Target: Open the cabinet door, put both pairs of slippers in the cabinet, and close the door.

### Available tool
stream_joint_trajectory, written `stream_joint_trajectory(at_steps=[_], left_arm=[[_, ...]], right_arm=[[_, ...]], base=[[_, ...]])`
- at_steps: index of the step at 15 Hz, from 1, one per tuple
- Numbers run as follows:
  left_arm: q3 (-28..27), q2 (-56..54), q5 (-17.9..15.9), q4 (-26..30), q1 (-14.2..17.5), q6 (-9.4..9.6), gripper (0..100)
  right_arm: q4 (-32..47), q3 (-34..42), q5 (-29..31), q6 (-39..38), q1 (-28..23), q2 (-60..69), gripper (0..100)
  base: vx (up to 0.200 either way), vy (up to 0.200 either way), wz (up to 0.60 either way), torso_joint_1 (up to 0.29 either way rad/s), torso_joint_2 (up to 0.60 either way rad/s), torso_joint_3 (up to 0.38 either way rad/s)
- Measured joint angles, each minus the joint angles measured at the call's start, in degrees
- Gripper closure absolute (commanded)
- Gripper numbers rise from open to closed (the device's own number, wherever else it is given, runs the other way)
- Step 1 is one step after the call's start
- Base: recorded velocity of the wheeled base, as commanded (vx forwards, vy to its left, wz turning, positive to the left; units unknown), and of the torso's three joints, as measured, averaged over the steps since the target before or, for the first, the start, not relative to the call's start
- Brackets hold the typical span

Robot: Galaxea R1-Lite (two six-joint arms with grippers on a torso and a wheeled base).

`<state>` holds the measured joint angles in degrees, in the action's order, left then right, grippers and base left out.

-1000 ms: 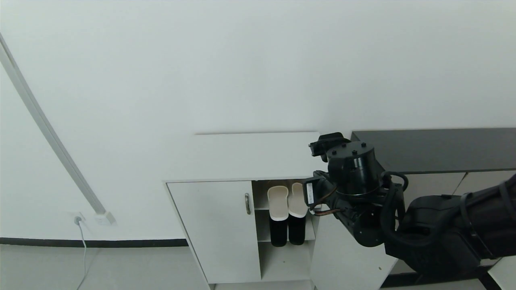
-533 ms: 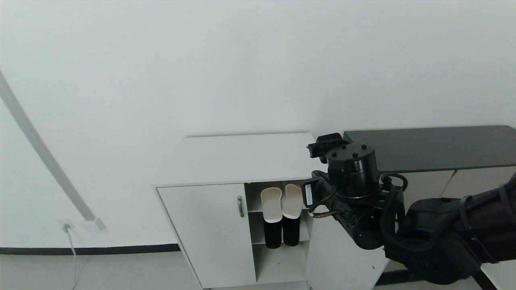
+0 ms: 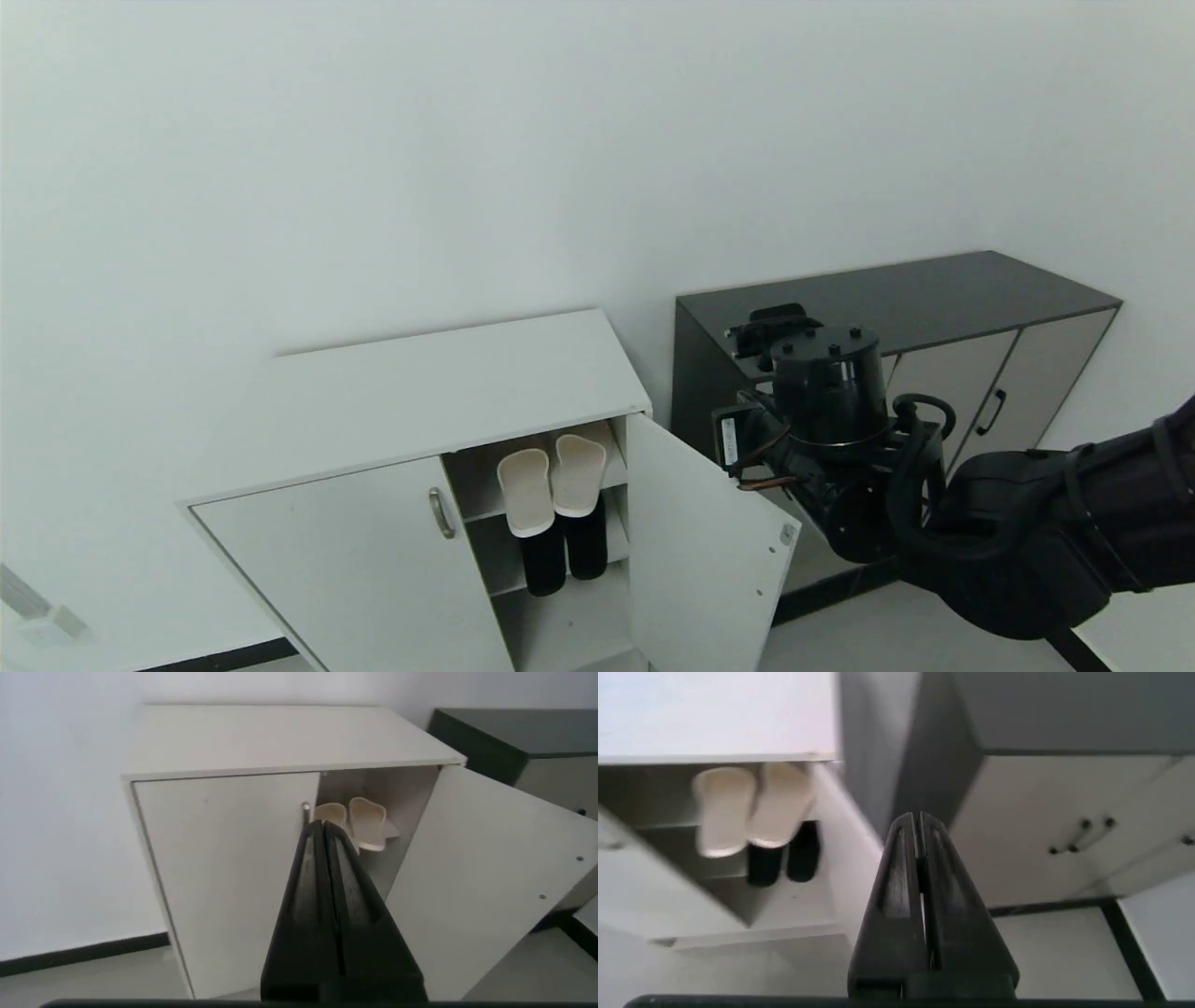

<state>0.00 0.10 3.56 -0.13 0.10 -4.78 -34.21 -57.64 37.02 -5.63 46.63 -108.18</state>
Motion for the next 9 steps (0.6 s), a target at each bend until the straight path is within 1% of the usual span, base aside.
stream_joint_trajectory(at_steps=[4,6,7,9], left_arm=[[0.0,0.0,0.02,-0.02,0.04,0.05,100],[0.0,0.0,-0.01,0.0,-0.05,0.05,100],[0.0,0.0,-0.06,-0.05,0.0,0.05,100],[0.0,0.0,-0.04,-0.02,-0.05,0.05,100]], right_arm=[[-1.23,-0.05,-0.11,0.62,-0.83,-1.13,100],[-1.8,-0.49,-0.71,1.23,-2.73,-2.12,100],[-2.52,-1.1,-2.62,1.51,-4.29,-2.96,100],[-2.99,-2.69,-9.58,1.72,-7.96,-4.28,100]], base=[[-0.2,0.0,0.0,-0.002,0.0,0.0],[0.0,0.0,0.0,0.0,0.0,0.0],[0.0,0.0,0.0,0.0,0.0,0.0],[0.0,0.0,0.0,0.0,0.0,0.0]])
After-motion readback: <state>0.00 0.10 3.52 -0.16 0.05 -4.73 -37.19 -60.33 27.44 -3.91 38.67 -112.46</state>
